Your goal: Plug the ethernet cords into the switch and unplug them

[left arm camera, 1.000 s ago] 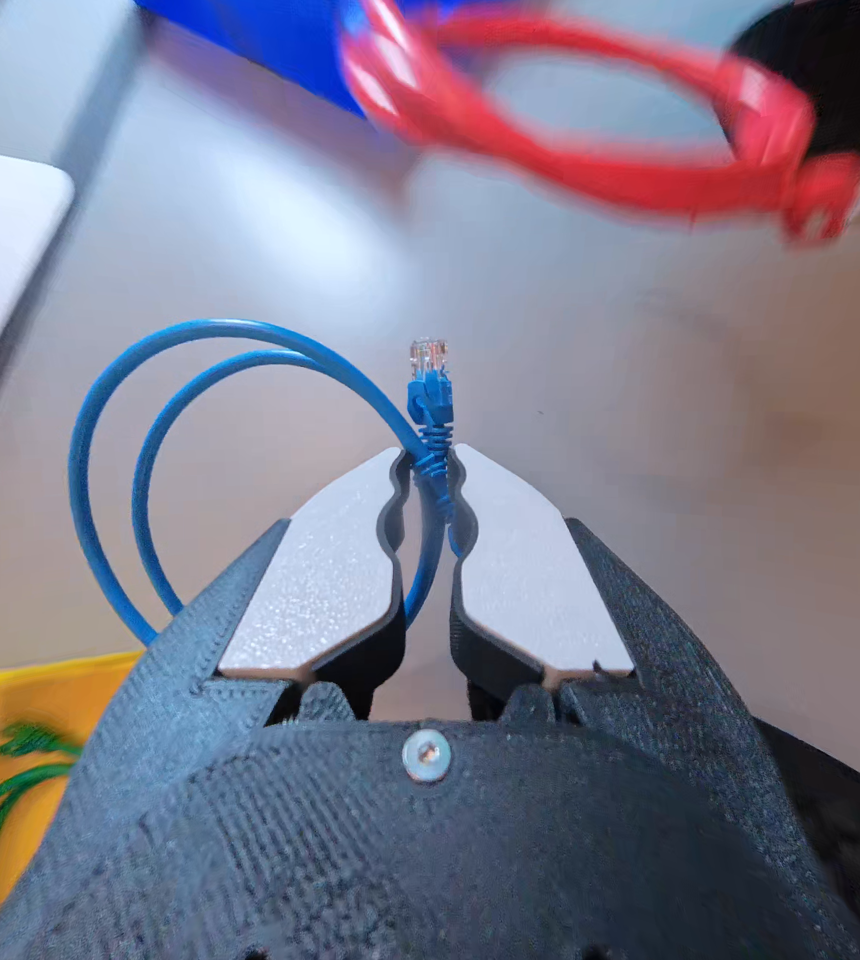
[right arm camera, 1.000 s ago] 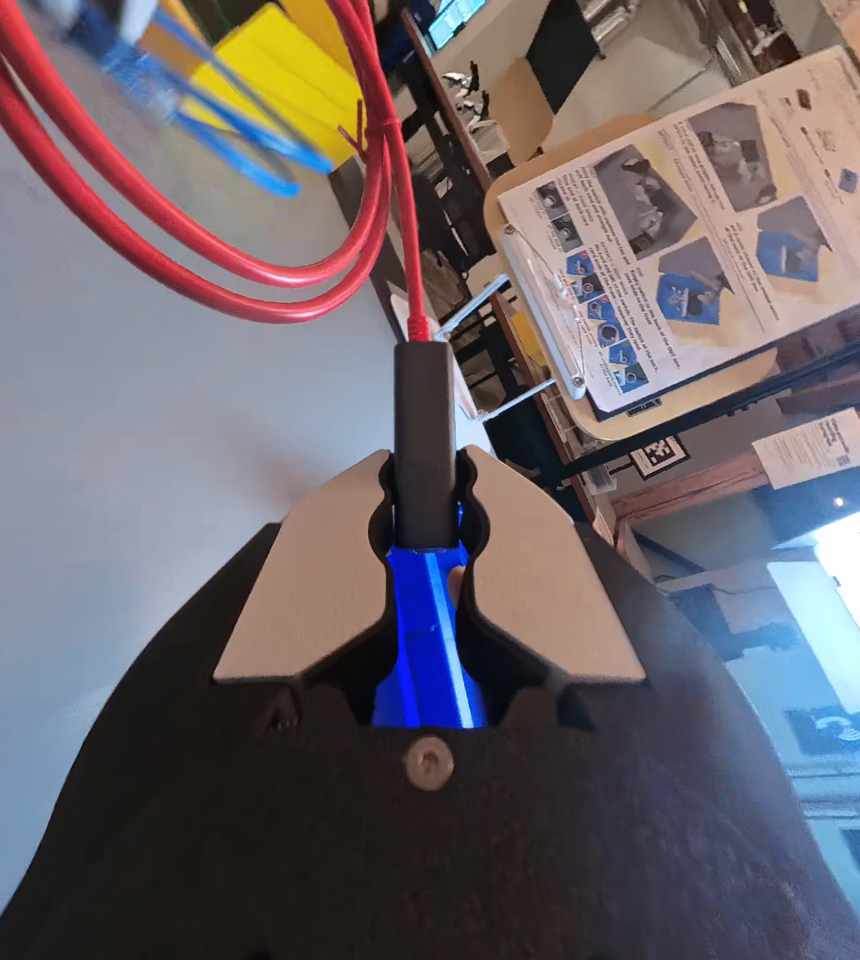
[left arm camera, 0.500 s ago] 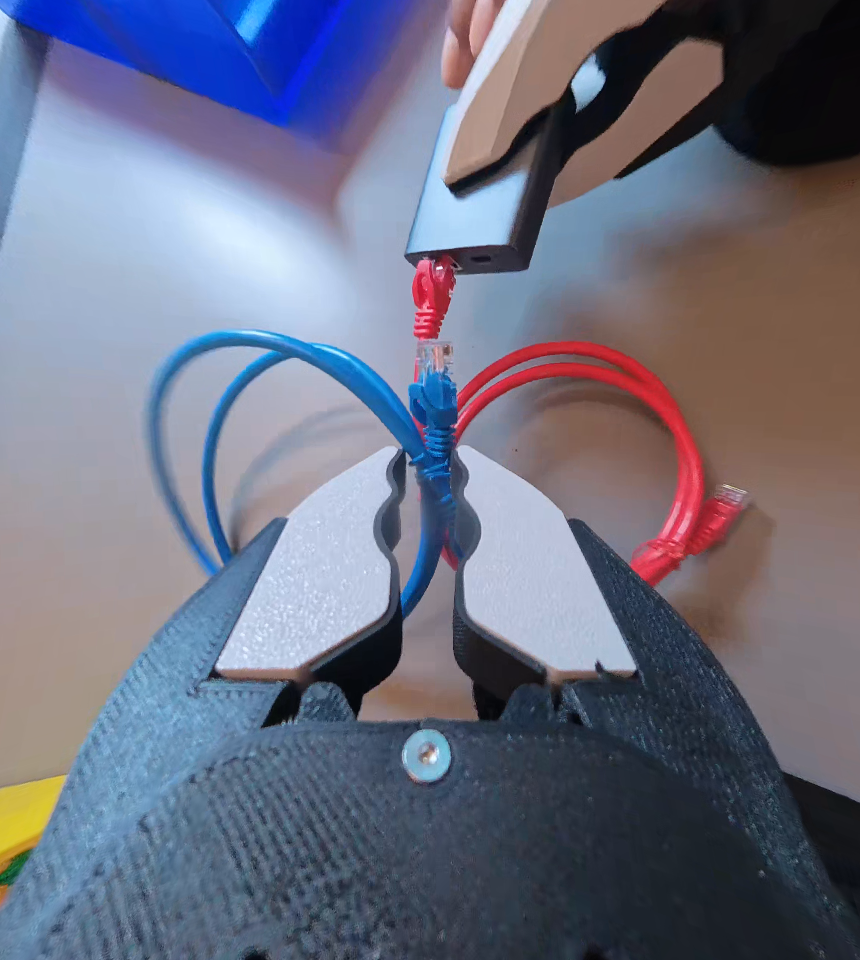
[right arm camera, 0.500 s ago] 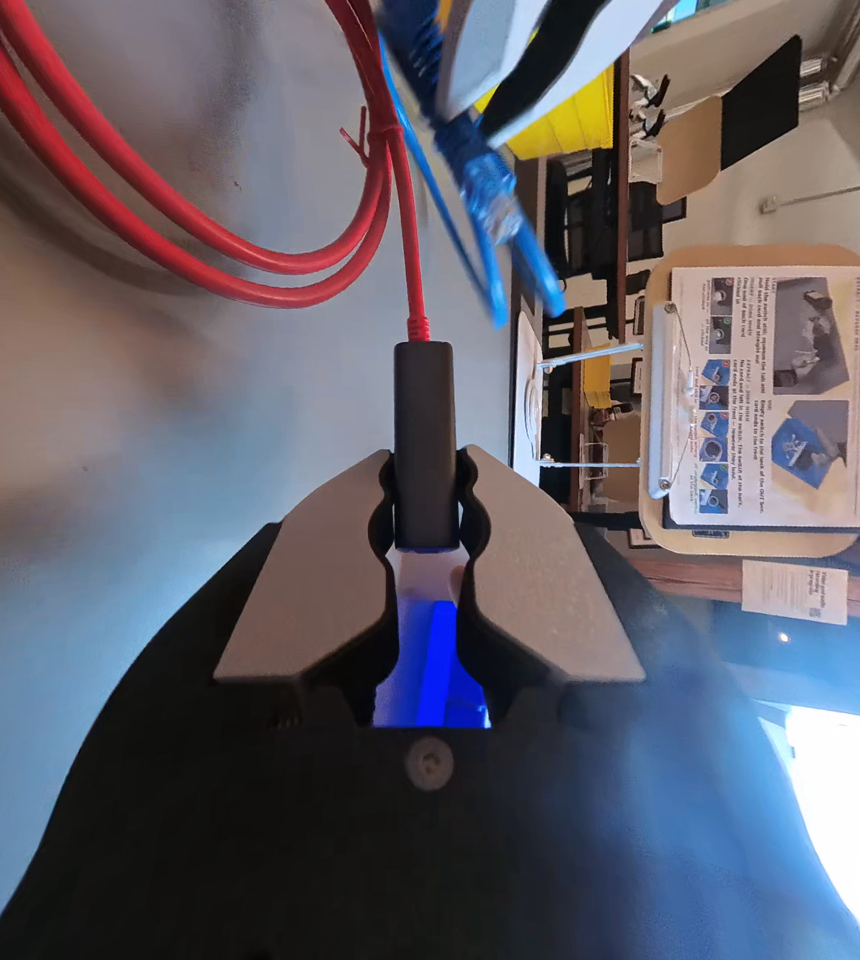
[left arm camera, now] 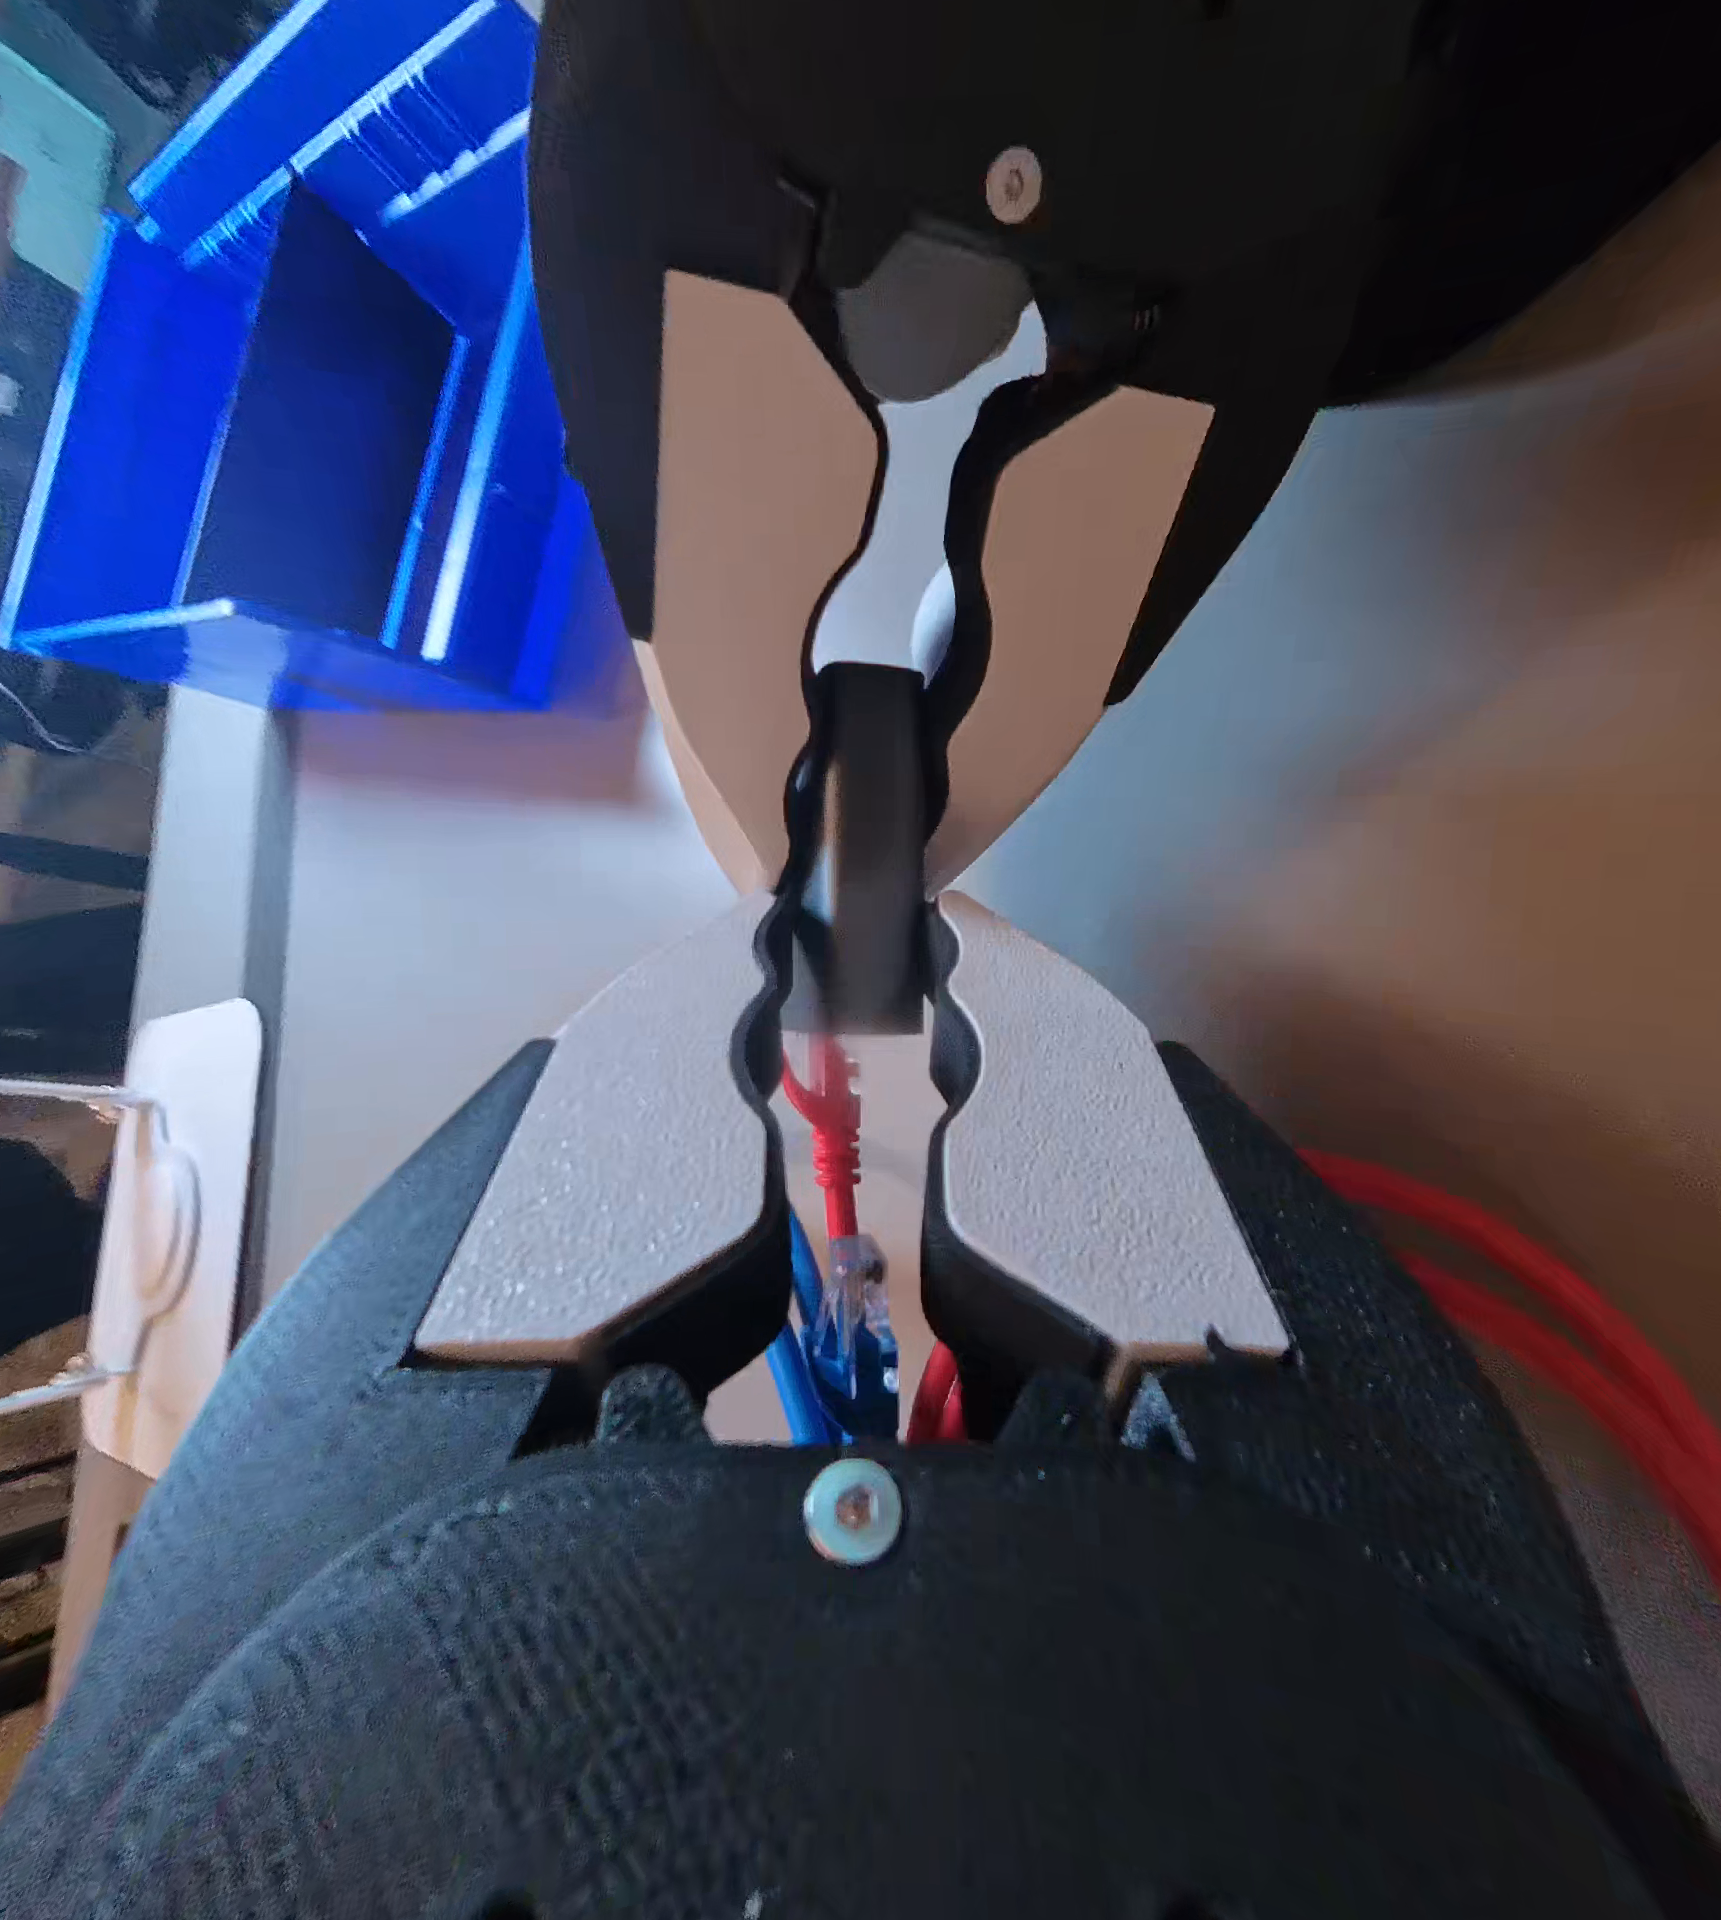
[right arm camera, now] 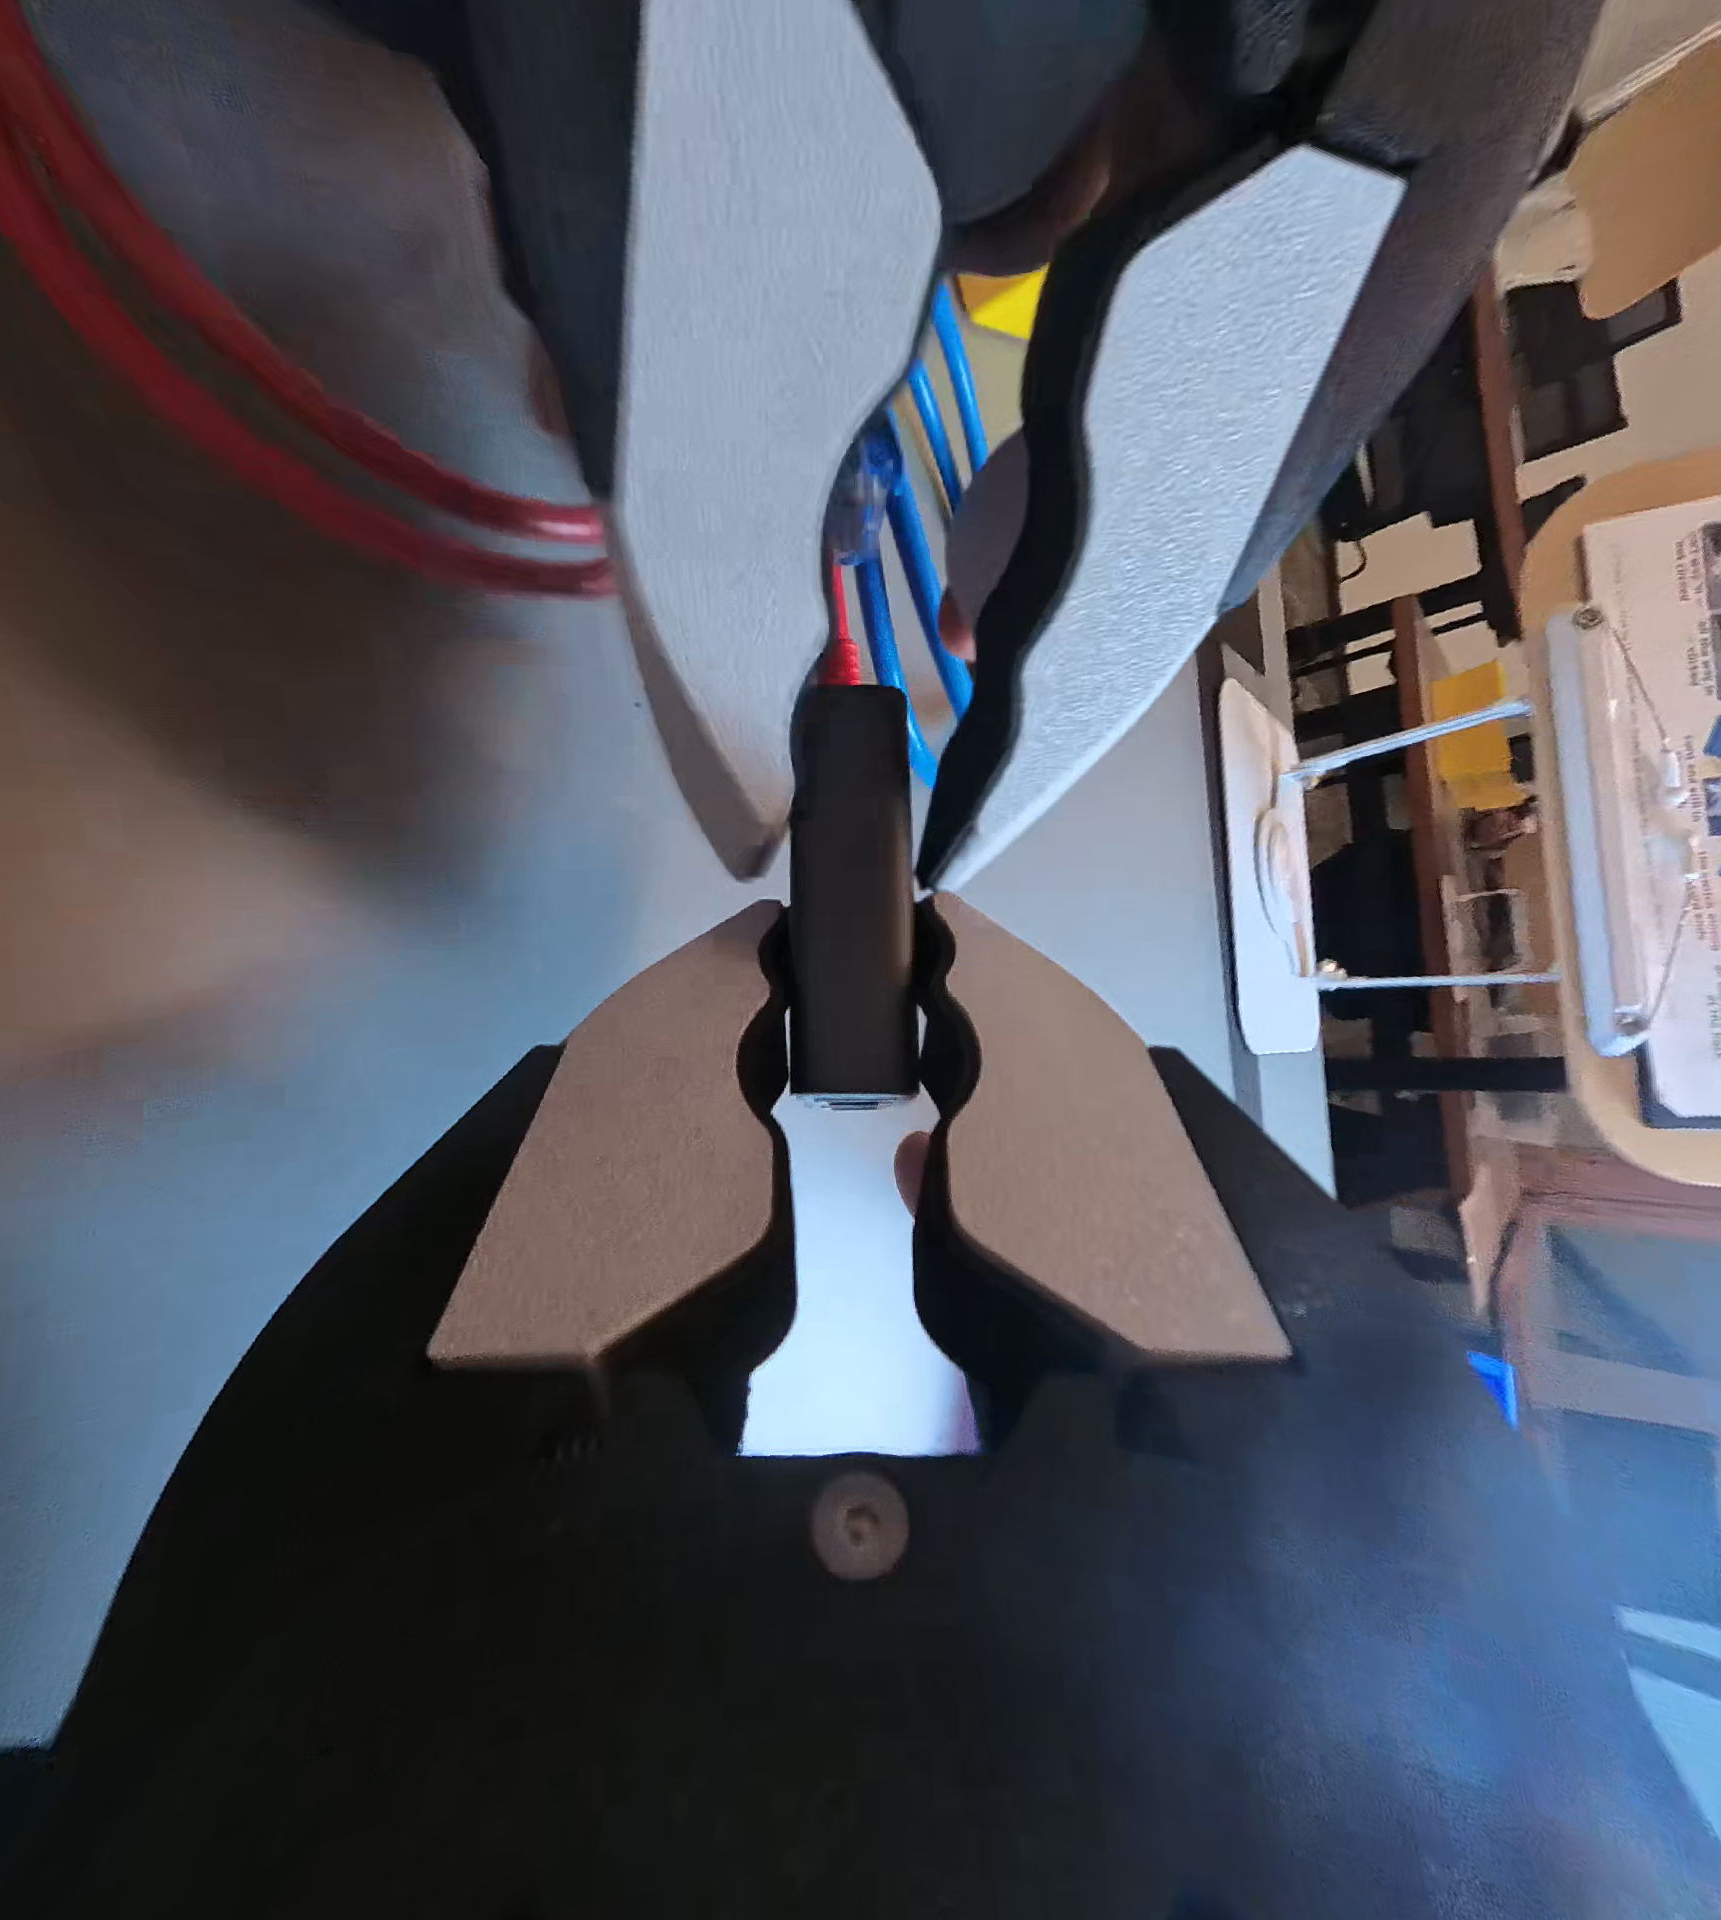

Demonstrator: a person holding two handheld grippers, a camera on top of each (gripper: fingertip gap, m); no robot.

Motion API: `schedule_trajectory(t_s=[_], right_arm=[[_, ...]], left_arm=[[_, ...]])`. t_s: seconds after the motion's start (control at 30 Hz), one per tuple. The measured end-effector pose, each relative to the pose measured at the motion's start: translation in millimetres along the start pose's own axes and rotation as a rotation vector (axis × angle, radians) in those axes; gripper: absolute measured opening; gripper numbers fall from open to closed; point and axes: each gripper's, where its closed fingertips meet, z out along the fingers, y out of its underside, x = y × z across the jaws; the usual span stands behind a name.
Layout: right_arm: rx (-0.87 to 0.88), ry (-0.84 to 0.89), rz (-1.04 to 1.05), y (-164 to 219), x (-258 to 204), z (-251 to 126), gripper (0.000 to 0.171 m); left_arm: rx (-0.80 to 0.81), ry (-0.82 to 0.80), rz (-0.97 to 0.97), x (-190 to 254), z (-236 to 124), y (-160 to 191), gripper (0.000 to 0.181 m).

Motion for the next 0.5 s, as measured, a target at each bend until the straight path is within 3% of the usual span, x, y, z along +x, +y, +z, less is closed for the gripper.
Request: schedule_trajectory(t_s=[0.17, 0.33, 0.43, 0.5], right_arm=[[0.179, -0.023, 0.161, -13, 10, -14, 0.023], [0.428, -0.086, 0.411, -21, 30, -37, 0.039], [0.521, -0.049, 0.458, -30, 38, -43, 0.041], [0.594, -0.008, 0.461, -47, 45, -50, 0.041]], left_arm=[[0.138, 0.011, -0.003, -7, -13, -10, 0.021], [0.506, 0.046, -0.198, -28, -48, -31, 0.020], [0.772, 0.086, -0.282, -34, -73, -52, 0.020], [0.850, 0.126, -0.317, -32, -77, -60, 0.020]])
